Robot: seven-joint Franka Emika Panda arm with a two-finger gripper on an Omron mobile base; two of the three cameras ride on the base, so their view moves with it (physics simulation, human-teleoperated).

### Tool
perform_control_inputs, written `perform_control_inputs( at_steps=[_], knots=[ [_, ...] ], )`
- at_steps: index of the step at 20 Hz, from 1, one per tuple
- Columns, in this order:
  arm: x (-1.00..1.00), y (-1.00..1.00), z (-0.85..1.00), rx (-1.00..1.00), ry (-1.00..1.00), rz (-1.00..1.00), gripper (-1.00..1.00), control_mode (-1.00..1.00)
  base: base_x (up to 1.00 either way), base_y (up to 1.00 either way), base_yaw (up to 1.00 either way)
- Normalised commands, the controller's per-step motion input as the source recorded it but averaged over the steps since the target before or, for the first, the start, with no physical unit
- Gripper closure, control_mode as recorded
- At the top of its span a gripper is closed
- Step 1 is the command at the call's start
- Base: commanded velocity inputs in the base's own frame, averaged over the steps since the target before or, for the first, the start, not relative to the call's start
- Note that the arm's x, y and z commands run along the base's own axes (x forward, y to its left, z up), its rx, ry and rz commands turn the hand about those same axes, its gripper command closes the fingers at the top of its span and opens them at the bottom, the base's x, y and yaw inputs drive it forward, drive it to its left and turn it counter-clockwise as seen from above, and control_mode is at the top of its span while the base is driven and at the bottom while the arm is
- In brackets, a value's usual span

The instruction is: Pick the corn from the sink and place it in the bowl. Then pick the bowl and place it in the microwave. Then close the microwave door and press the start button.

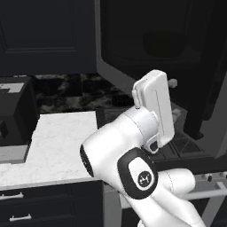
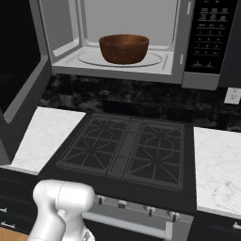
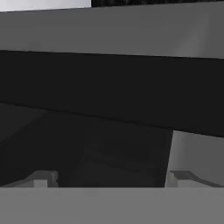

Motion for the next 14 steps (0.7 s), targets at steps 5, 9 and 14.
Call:
perform_control_inputs(
  at_steps=[5, 9, 14],
  knots=[
    [0.71, -0.07, 0.0, 0.0, 0.0, 0.38, -1.0, -1.0, 0.0, 0.0, 0.0],
    [0.87, -0.03, 0.05, 0.0, 0.01, 0.3, -1.0, -1.0, 0.0, 0.0, 0.0],
    [0.81, -0.1, 0.05, 0.0, 0.0, 0.2, -1.0, -1.0, 0.0, 0.0, 0.0]
  ],
)
